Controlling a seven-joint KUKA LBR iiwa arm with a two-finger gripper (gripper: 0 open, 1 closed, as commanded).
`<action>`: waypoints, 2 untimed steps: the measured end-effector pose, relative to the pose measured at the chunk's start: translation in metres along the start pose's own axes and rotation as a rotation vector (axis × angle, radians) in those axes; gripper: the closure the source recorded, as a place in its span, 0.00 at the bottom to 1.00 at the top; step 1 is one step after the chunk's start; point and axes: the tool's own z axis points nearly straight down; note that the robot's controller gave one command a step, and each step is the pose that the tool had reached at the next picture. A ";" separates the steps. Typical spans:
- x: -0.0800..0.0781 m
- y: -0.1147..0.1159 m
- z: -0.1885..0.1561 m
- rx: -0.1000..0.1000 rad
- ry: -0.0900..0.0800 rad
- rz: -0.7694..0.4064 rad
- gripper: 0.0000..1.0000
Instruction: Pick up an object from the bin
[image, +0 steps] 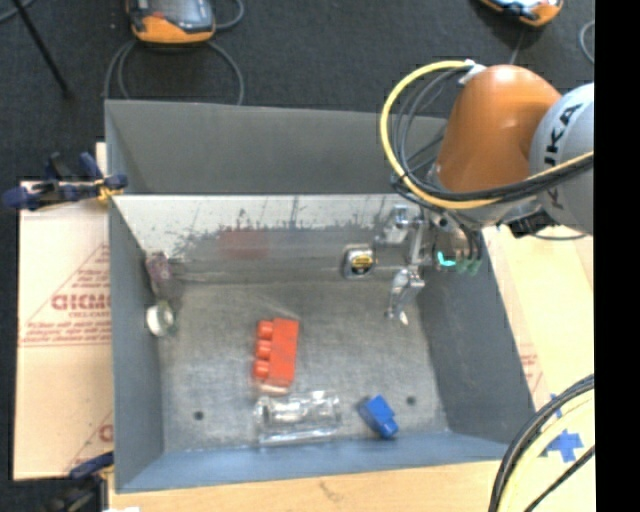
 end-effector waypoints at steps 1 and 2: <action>0.041 0.116 0.076 -0.003 0.000 0.251 0.00; 0.046 0.118 0.128 -0.001 -0.008 0.236 0.00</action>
Offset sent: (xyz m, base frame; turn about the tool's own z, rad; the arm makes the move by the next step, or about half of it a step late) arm -0.0399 0.1129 -0.0739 0.2569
